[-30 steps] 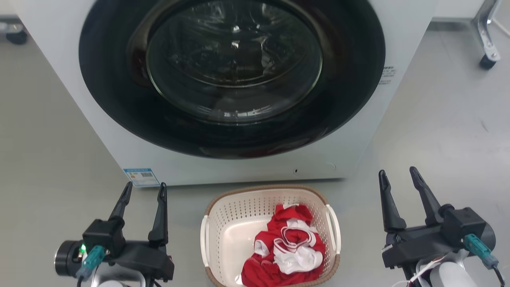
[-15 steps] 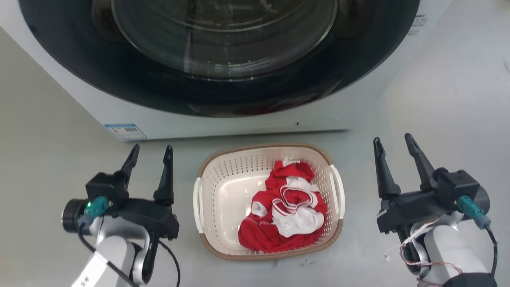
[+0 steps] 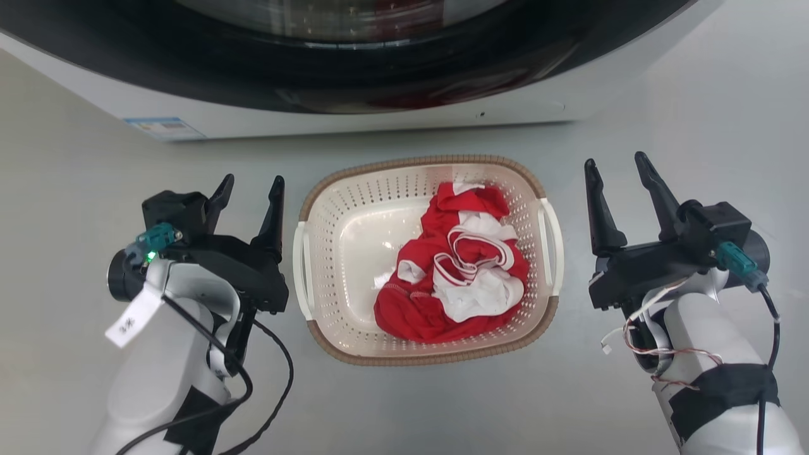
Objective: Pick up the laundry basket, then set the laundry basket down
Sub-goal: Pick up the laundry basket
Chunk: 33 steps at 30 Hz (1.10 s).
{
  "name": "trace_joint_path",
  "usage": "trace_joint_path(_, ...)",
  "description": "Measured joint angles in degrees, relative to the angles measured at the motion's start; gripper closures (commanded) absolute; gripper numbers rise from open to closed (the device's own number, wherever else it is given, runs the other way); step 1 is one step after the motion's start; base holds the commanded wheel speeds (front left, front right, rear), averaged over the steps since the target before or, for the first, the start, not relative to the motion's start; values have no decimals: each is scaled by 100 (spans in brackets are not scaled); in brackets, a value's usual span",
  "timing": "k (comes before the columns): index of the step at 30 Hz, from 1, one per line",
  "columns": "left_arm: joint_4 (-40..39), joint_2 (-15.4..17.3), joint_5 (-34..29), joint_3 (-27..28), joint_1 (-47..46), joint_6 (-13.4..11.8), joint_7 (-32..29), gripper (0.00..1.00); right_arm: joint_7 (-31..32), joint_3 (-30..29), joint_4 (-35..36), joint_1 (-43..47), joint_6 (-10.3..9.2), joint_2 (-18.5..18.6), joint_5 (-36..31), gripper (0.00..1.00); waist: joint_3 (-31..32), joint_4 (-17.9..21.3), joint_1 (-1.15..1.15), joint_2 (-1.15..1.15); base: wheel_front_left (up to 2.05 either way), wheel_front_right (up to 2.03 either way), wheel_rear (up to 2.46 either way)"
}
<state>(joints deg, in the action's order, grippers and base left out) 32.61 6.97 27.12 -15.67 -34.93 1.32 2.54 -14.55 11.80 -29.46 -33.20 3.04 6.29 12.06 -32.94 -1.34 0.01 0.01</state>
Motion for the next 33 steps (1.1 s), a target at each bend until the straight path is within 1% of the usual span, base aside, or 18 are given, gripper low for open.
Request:
trace_joint_path(4, 294, -30, 46, -1, -170, 74, -56, 0, -1, 44, -231, -184, 9, -21, 0, 0, -219, -1, 0, 0, 0, 0, 0)
trace_joint_path(7, 594, -60, 63, -23, -329, 176, -155, 0, -1, 80, -452, -347, 34, -55, 0, 0, -412, -1, 0, 0, 0, 0, 0)
trace_joint_path(12, 1028, -78, 68, -58, -566, 235, -227, 0, -14, 167, -817, -599, 51, -100, -1, 0, -681, 0, -1, 0, 0, 0, 0)
trace_joint_path(13, 1101, -78, 68, -74, -608, 278, -229, 0, -14, 180, -881, -645, 51, -108, -1, 0, -728, 1, 0, 0, 0, 0, 0)
trace_joint_path(15, 1223, -96, 68, -119, -691, 280, -245, 0, -14, 209, -1027, -736, 52, -124, -2, 0, -820, 3, -1, 0, 0, 0, 0)
trace_joint_path(22, 1638, -158, 114, -147, -943, 404, -245, 0, -14, 333, -1416, -968, 76, -158, -9, 0, -1129, 13, -1, 0, 0, 0, 0)
trace_joint_path(27, 1894, -165, 115, -189, -1060, 475, -243, 0, -14, 364, -1615, -1104, 98, -181, -9, 0, -1355, 33, -1, 0, 0, 0, 0)
trace_joint_path(32, 2116, -200, 116, -241, -1209, 486, -235, 0, -14, 397, -1796, -1234, 100, -185, -7, 0, -1581, 44, -1, 0, 0, 0, 0)
trace_joint_path(33, 2163, -205, 116, -255, -1223, 522, -231, 0, -15, 412, -1842, -1262, 100, -186, -7, 0, -1622, 44, -1, 0, 0, 0, 0)
